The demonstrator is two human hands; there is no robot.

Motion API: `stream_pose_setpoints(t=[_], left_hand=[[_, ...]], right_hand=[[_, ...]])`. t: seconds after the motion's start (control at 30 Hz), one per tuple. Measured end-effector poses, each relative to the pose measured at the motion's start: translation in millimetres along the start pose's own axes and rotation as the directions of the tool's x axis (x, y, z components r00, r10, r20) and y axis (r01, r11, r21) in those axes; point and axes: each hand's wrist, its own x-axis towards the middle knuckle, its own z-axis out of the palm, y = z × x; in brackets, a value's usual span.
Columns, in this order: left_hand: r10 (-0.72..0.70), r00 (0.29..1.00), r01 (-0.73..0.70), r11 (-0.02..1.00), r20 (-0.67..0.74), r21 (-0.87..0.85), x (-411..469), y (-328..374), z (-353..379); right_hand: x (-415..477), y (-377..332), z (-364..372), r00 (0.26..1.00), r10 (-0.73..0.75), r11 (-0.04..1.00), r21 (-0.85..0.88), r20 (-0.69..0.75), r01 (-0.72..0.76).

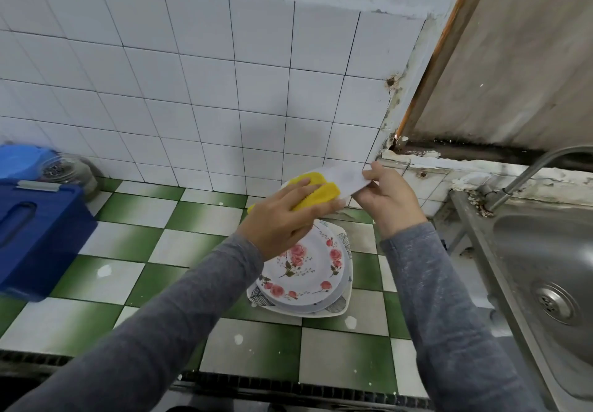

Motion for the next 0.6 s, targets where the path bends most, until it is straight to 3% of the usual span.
stream_pose_setpoints(t=[0.07,0.13,0.2,0.27,0.3,0.37,0.43,0.53,0.6], left_hand=[[-0.011,0.999,0.012,1.0,-0.042,0.024,1,-4,-4],[-0.071,0.994,0.072,0.997,-0.088,0.012,2,-8,-8],[-0.206,0.969,0.2,0.978,-0.136,-0.056,1,-12,-12],[-0.413,0.891,0.377,0.905,-0.191,-0.197,-3,-15,-13],[-0.54,0.821,0.472,0.825,-0.187,-0.311,-4,-15,-15],[-0.772,0.632,0.629,0.564,-0.069,-0.535,-7,-13,-17],[-0.89,0.452,0.669,0.292,0.063,-0.684,-9,-11,-19],[-0.936,0.288,0.561,-0.006,0.202,-0.828,-13,-11,-18],[-0.932,0.246,0.498,-0.113,0.265,-0.86,-15,-11,-15]], right_hand=[[2,1,-4,0.999,-0.001,0.999,-0.05,0.043,0.003],[5,6,-11,0.994,-0.017,0.978,-0.206,0.11,0.039],[7,12,-24,0.98,-0.061,0.883,-0.447,0.191,0.142],[9,19,-39,0.952,-0.139,0.744,-0.606,0.272,0.282],[14,23,-49,0.925,-0.204,0.668,-0.646,0.319,0.37],[21,30,-68,0.837,-0.315,0.474,-0.69,0.447,0.547],[28,35,-85,0.792,-0.347,0.368,-0.703,0.502,0.608],[28,40,-102,0.812,-0.32,0.516,-0.629,0.488,0.581],[23,41,-105,0.814,-0.314,0.606,-0.557,0.488,0.567]])
